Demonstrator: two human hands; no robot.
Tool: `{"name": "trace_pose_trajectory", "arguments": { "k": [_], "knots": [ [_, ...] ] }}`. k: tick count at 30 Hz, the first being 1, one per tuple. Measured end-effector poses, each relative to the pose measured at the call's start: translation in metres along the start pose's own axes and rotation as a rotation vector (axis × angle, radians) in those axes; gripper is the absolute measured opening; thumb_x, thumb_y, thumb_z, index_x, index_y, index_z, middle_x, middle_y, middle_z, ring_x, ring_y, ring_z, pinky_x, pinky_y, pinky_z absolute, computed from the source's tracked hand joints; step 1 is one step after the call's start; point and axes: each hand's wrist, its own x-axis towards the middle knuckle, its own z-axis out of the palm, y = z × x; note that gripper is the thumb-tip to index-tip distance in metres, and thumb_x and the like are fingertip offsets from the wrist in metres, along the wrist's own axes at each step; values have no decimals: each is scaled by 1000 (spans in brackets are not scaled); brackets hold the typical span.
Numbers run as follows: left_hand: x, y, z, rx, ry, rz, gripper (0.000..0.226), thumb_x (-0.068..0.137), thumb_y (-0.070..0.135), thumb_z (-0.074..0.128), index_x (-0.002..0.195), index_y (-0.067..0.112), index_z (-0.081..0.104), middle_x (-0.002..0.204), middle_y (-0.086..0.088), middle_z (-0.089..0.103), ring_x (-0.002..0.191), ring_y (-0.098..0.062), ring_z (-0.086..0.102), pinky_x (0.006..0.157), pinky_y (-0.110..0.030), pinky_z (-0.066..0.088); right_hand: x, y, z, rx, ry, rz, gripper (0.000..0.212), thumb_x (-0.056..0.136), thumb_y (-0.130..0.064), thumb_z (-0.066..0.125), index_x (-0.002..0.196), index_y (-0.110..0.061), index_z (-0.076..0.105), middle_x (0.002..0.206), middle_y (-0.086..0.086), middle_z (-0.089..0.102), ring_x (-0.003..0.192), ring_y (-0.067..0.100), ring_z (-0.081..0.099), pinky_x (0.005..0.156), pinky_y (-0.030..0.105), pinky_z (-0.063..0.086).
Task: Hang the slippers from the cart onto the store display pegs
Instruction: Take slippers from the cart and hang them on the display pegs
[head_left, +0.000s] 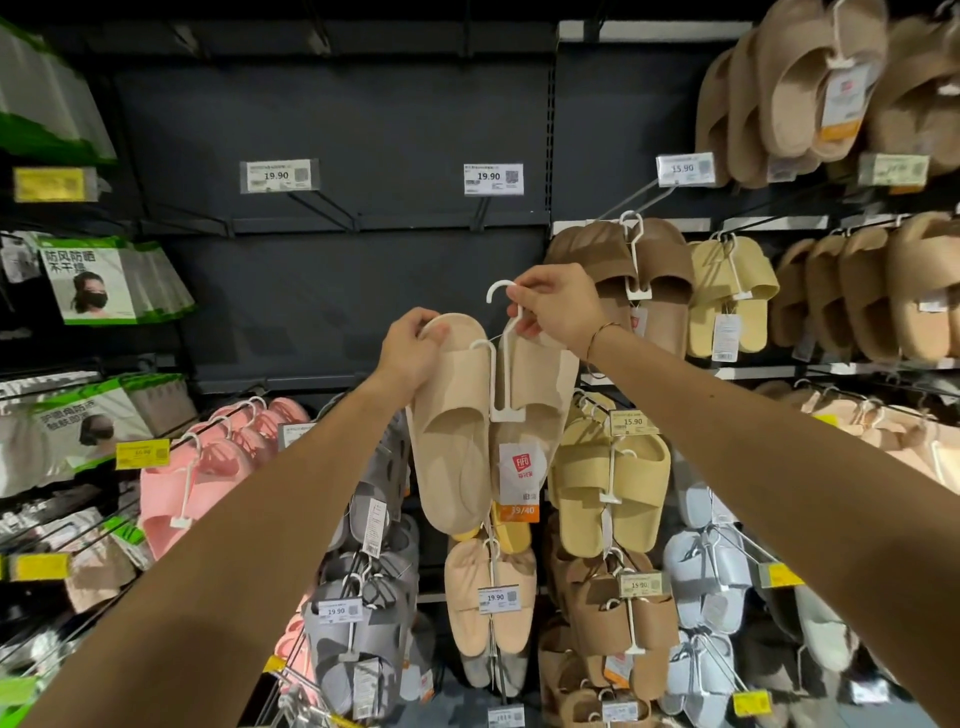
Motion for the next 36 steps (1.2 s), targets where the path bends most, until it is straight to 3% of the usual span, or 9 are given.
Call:
{"name": "trace_pose_trajectory", "arguments": {
  "k": [12, 21, 26, 29, 36],
  "knots": [
    [0, 1, 10, 53, -41, -9, 12, 101, 25, 55, 106, 21, 66, 105, 0, 65, 96, -20, 59, 85, -35, 50, 3, 5, -9, 59, 60, 21, 8, 96, -14, 65, 94, -12, 72, 87, 18, 73, 62, 23, 64, 59, 26, 61],
    [-9, -6, 3, 232, -303, 23, 16, 101, 24, 58, 109, 18, 71, 102, 1, 68, 100, -21, 62, 89, -38, 52, 17, 21, -15, 49, 217, 17, 11, 97, -12, 63, 96, -7, 73, 83, 16, 72, 57, 21, 64, 59, 32, 60],
    [-1, -21, -4, 185, -51, -89, 12, 98, 23, 58, 101, 22, 70, 102, -2, 69, 103, -27, 63, 94, -40, 52, 12, 24, -22, 2, 90, -10, 12, 97, -13, 64, 89, -15, 72, 84, 20, 72, 58, 22, 63, 57, 31, 59],
    [8, -15, -5, 106, 86, -170, 13, 97, 21, 56, 101, 22, 69, 106, -6, 70, 103, -28, 63, 87, -35, 51, 4, 28, -17, -124, -3, -79, 11, 96, -14, 65, 91, -11, 74, 79, 16, 73, 60, 27, 68, 61, 34, 62],
    [24, 5, -1, 13, 235, -262, 20, 98, 22, 55, 111, 17, 69, 103, -3, 65, 94, -24, 58, 78, -30, 44, -10, 36, -4, -159, -181, -126, 13, 97, -15, 64, 95, -9, 76, 73, 9, 74, 62, 24, 73, 58, 25, 58]
  ]
}}
